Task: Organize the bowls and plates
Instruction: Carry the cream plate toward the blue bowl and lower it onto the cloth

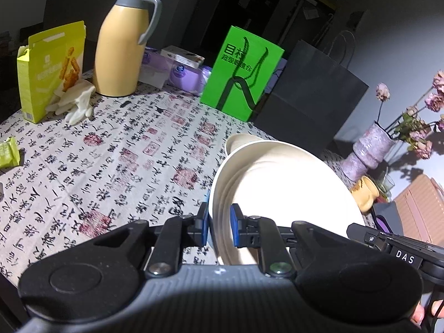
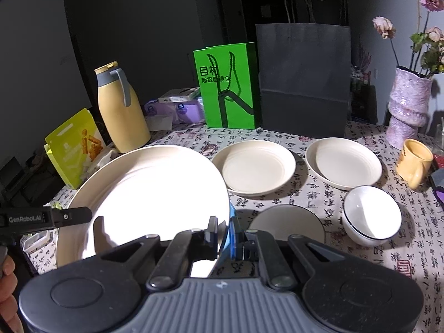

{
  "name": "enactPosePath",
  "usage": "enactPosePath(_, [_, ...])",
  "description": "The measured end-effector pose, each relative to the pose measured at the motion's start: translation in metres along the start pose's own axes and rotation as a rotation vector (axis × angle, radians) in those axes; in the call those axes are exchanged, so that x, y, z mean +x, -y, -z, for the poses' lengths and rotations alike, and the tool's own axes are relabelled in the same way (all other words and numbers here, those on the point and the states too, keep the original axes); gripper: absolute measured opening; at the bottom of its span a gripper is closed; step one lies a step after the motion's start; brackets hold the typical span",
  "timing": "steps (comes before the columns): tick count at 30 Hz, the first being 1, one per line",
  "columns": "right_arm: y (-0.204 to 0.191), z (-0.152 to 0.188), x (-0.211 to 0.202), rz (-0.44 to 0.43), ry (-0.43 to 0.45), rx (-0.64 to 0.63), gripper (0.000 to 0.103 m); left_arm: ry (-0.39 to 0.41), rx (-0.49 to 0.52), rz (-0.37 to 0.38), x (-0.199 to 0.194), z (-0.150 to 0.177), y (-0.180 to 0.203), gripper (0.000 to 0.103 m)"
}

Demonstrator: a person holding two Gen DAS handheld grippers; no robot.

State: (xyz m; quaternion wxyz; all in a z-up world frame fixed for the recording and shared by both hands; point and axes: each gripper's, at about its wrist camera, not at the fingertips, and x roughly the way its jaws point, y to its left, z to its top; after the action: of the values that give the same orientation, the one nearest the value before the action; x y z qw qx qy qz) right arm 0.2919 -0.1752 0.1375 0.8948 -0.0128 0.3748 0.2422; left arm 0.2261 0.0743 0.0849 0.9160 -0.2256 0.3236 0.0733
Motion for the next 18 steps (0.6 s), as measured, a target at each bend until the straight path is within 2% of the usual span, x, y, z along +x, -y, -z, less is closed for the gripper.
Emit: enactPosePath(18, [0.045, 0.050, -0.033, 0.053, 0.005, 0.079, 0.008, -0.085, 0.071, 0.062, 0.012, 0.041, 0.034, 0.016])
